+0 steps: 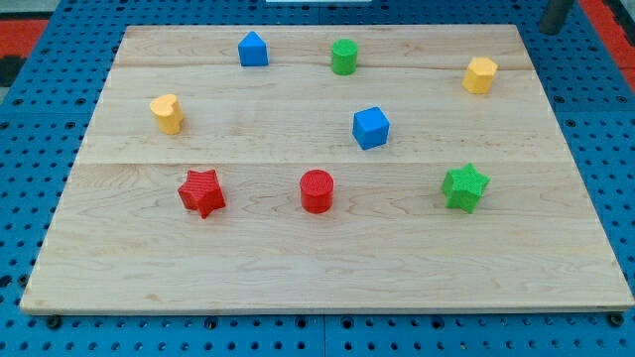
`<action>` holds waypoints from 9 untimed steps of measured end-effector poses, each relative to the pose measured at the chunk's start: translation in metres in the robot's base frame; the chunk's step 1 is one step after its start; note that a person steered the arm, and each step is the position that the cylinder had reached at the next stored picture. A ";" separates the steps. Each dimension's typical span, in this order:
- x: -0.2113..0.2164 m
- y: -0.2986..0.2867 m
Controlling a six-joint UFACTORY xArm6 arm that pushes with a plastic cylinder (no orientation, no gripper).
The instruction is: Move the yellow hexagon diagonal to the top right of the blue cube
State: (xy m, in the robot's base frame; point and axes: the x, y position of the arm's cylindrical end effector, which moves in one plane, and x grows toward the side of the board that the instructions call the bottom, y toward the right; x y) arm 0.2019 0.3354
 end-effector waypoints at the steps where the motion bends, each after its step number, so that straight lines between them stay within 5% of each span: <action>1: 0.000 -0.005; 3: 0.054 -0.039; 5: 0.064 -0.119; 7: 0.116 -0.061; 8: 0.100 -0.149; 9: 0.064 -0.169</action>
State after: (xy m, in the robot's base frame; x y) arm 0.2662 0.1662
